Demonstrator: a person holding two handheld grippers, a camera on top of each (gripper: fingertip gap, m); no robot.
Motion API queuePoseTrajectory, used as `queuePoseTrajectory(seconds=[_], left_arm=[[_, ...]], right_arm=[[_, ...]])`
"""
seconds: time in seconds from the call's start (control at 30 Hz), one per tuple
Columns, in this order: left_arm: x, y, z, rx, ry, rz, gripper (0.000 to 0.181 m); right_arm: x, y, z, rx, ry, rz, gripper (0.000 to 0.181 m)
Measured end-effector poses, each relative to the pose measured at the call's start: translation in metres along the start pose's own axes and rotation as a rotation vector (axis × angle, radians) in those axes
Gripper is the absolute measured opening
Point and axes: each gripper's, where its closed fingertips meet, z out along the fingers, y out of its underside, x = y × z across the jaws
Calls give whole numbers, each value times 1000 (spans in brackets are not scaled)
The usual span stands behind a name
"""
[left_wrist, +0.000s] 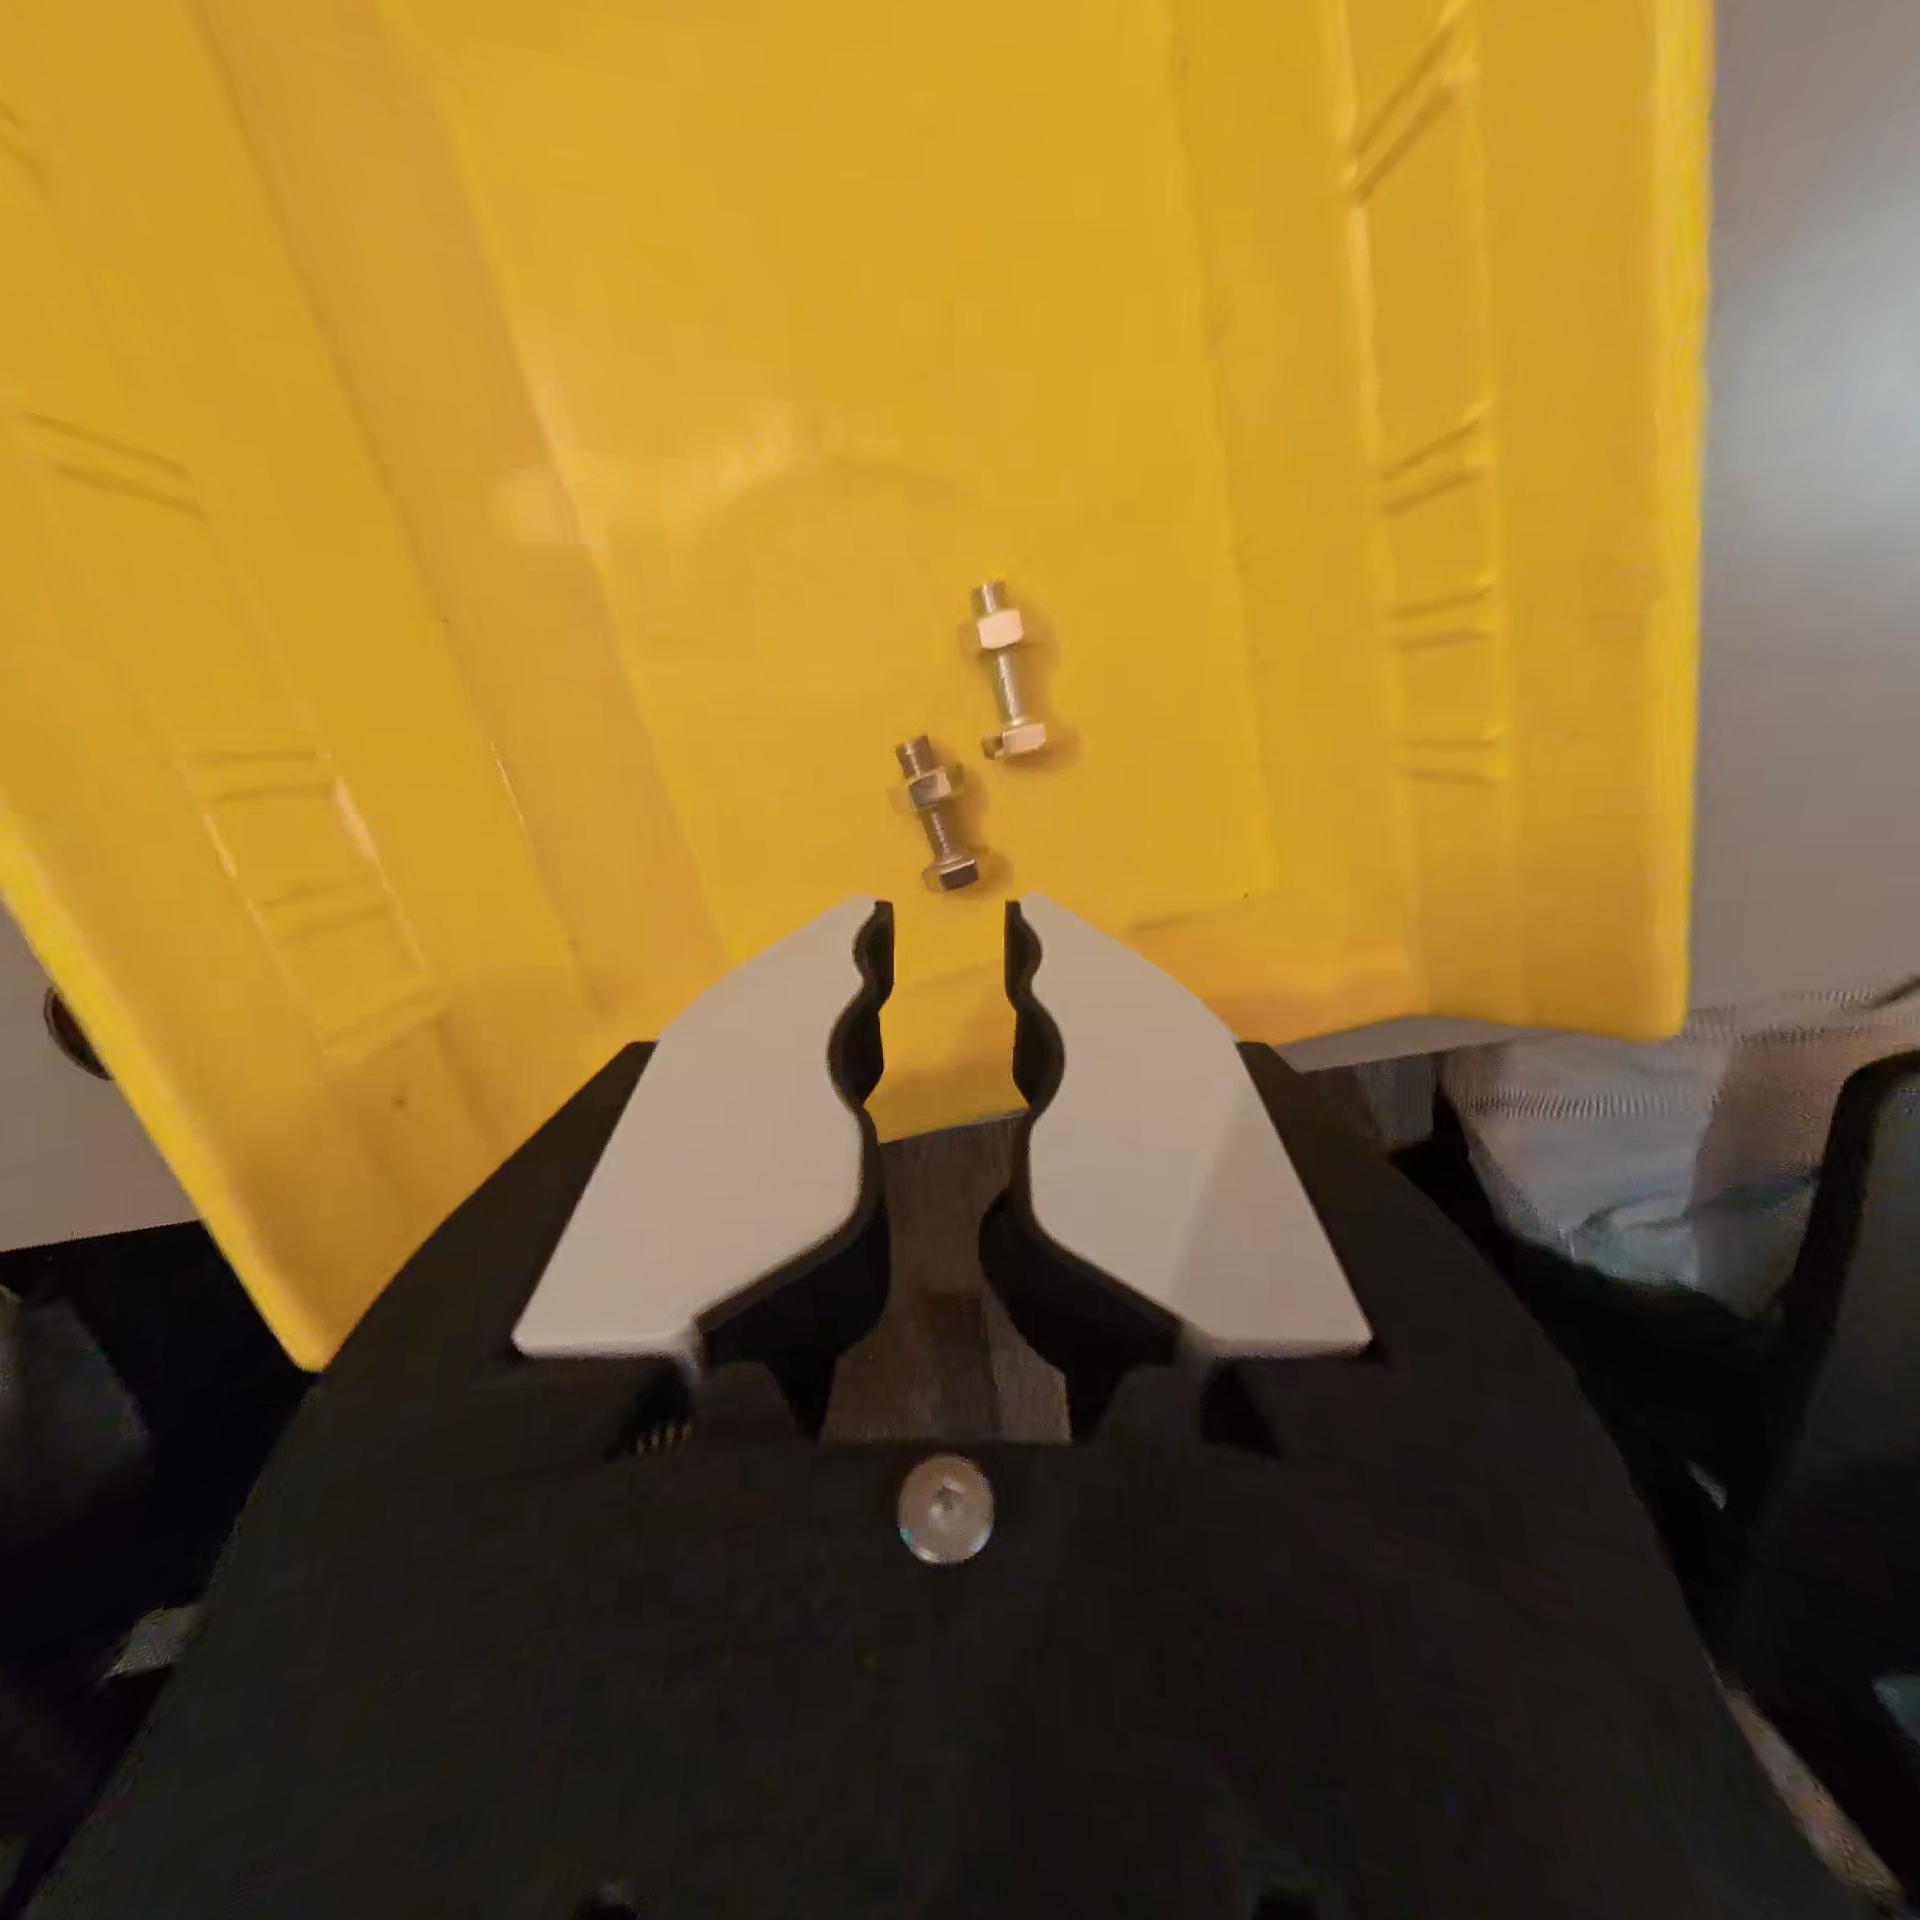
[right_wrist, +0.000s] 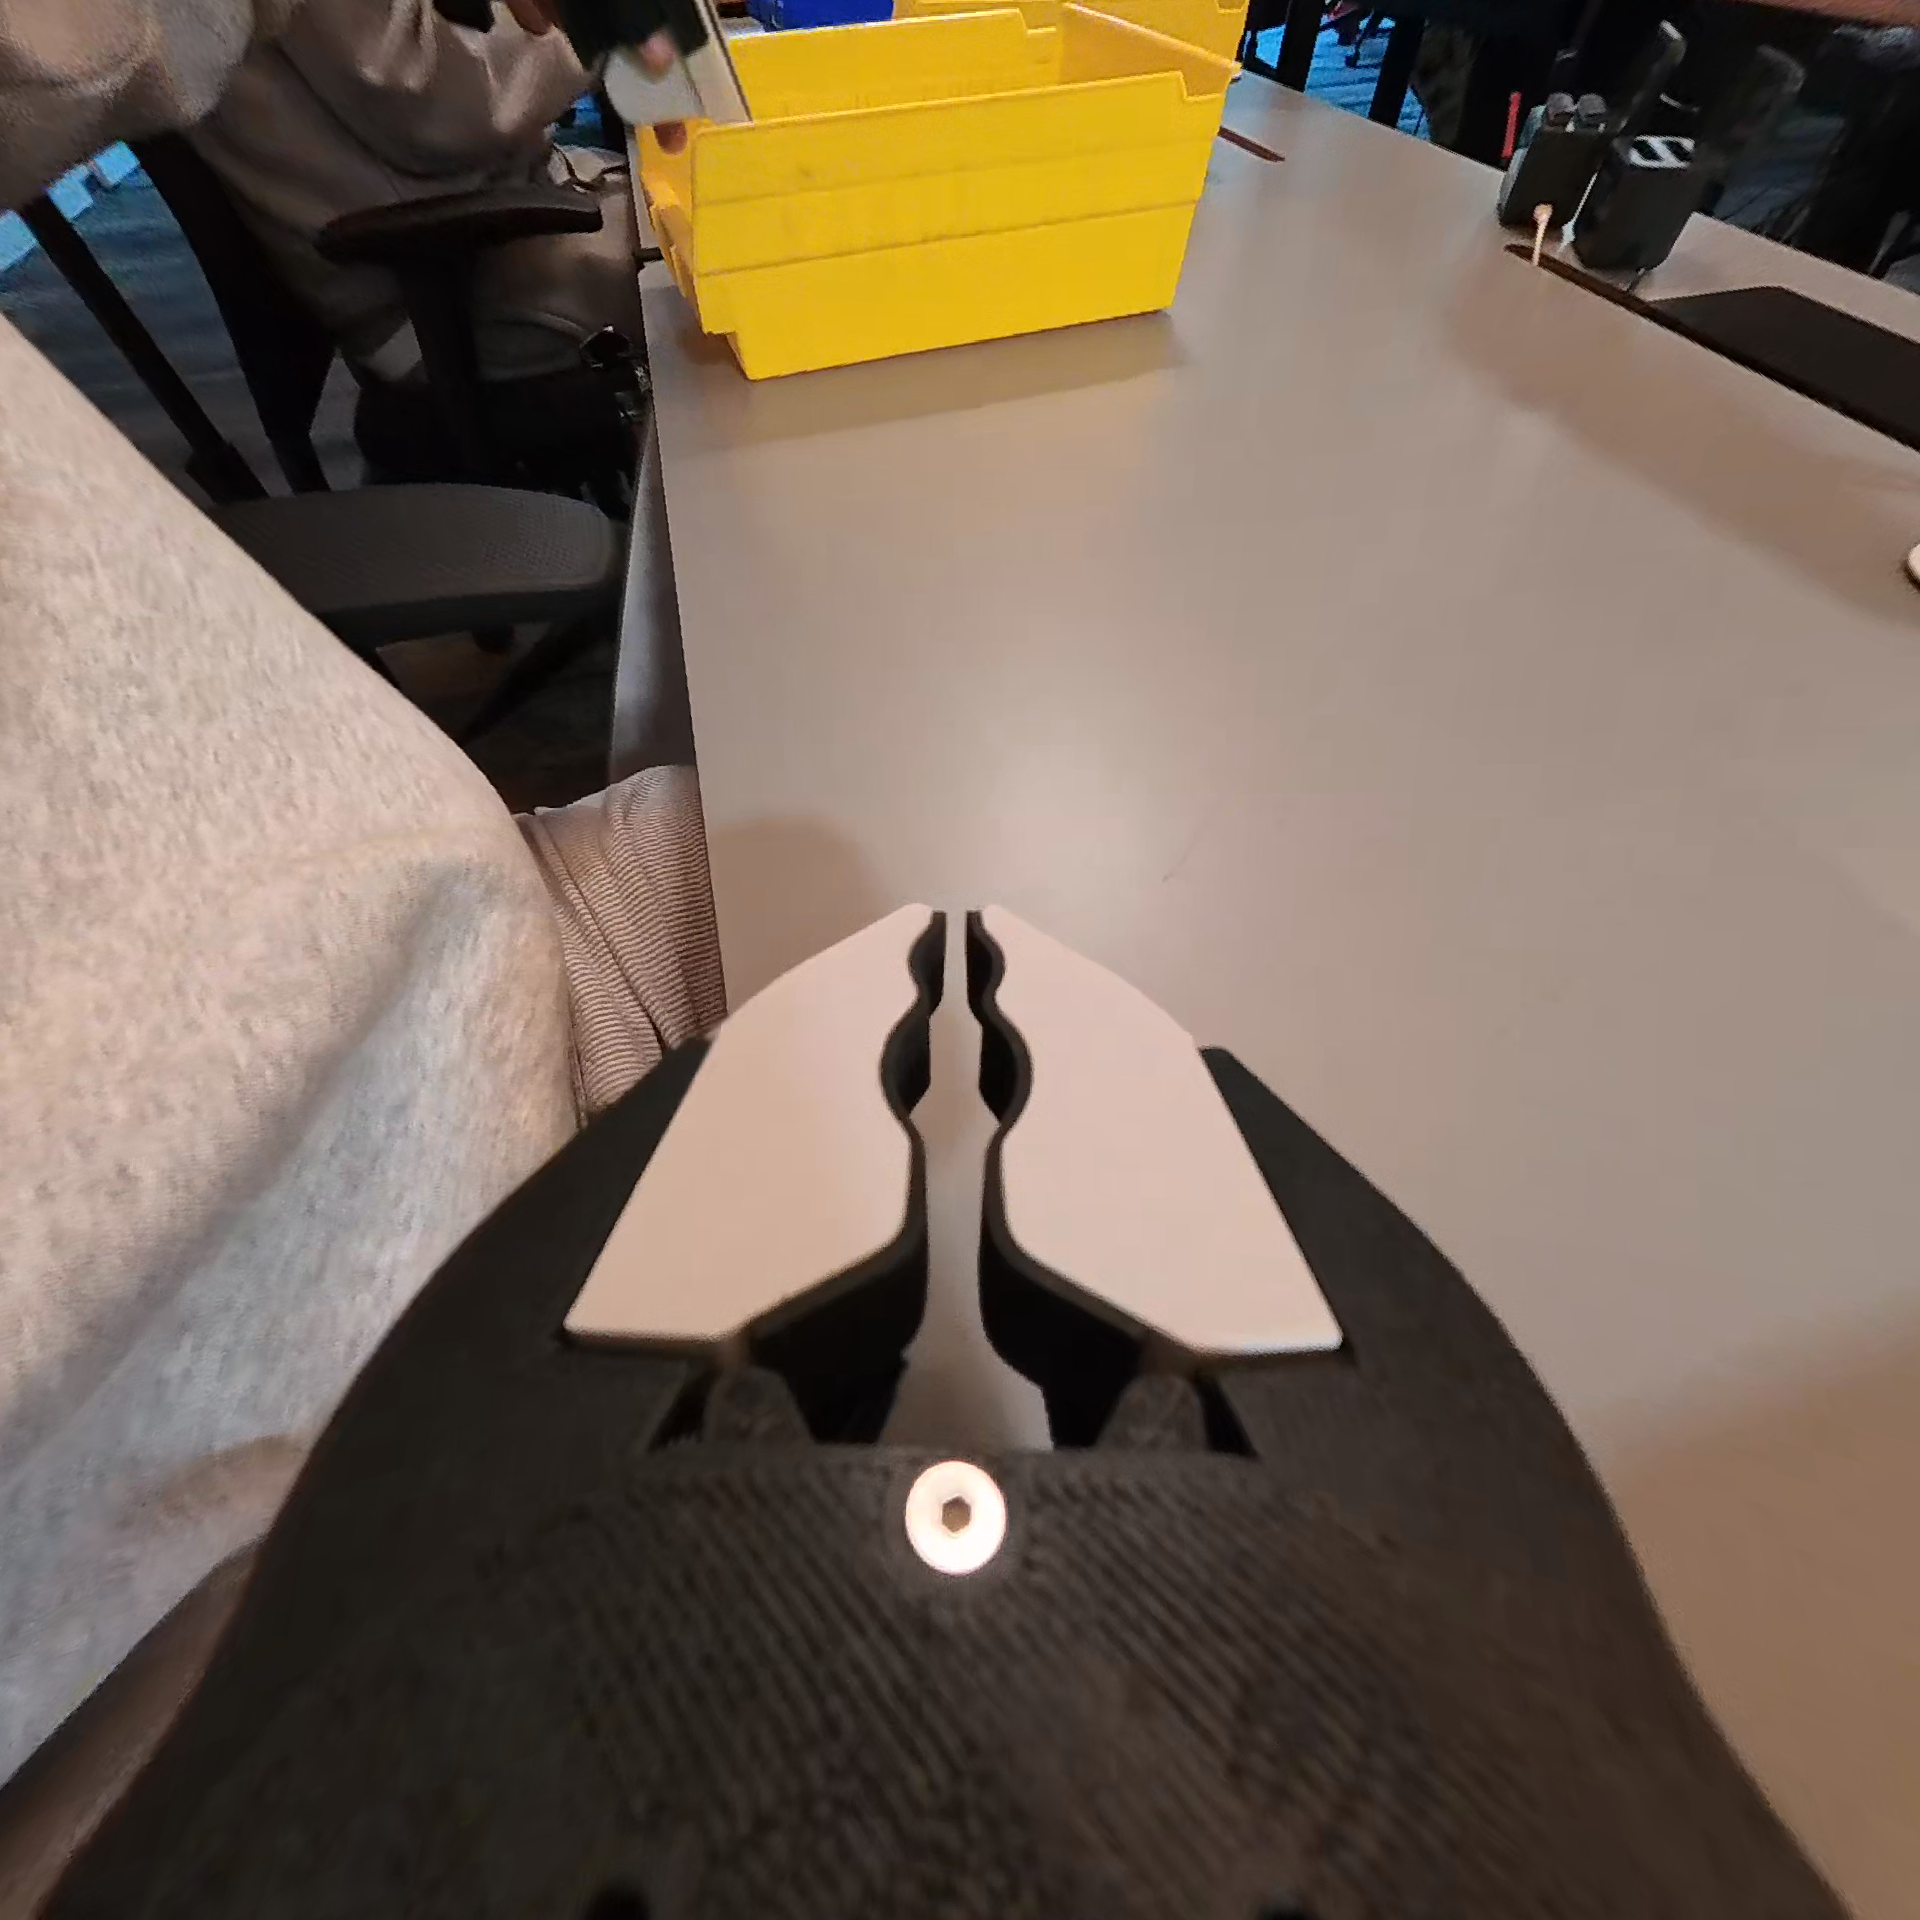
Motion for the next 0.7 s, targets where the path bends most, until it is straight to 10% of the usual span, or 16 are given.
queuePoseTrajectory(seconds=[0.3, 0.7], left_arm=[[1, 11, 38, -293, 65, 60, 27], [-12, 1, 47, -251, 15, -16, 9]], right_arm=[[4, -3, -5, 26, 34, 19, 3], [5, -2, -6, 20, 37, 9, 3]])
